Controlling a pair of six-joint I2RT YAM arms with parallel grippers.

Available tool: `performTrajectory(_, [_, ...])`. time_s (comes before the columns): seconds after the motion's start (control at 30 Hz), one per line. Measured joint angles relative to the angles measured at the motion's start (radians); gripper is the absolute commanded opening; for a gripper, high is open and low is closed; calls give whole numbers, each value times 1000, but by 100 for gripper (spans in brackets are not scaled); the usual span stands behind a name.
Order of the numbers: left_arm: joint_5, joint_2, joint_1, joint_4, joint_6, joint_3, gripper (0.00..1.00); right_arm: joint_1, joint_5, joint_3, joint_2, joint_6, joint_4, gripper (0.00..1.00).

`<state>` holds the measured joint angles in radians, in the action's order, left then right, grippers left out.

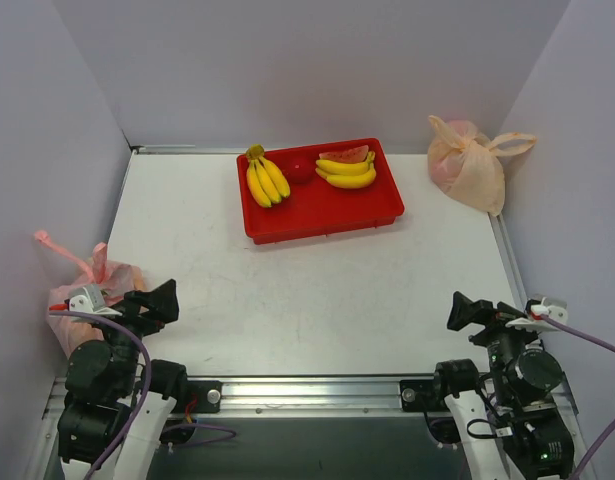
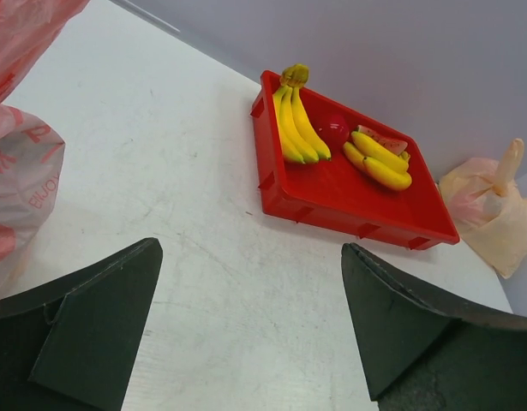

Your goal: Untie the knot of the plastic bag and take out the fruit

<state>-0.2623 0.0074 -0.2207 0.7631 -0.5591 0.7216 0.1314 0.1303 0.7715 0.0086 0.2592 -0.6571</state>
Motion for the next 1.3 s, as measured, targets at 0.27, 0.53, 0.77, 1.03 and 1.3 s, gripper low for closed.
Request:
performTrajectory(0.27, [33,1,0,5,-56,-3,97,0,27,40,8,3,-10,100])
performTrajectory(0.53, [116,159,0,5,-92,-31,97,0,53,42,133,72,-20,100])
performTrajectory(0.77, [189,351,-8,-8,-60,-31,97,0,83,70,528,224,-6,100])
performTrajectory(1.03, [262,462,-28,-90,23,-57,98,-126,79,216,982,356,129,100])
performTrajectory(1.3, [314,541,-36,-154,133,-109,97,-264,60,447,1389,479,331,100])
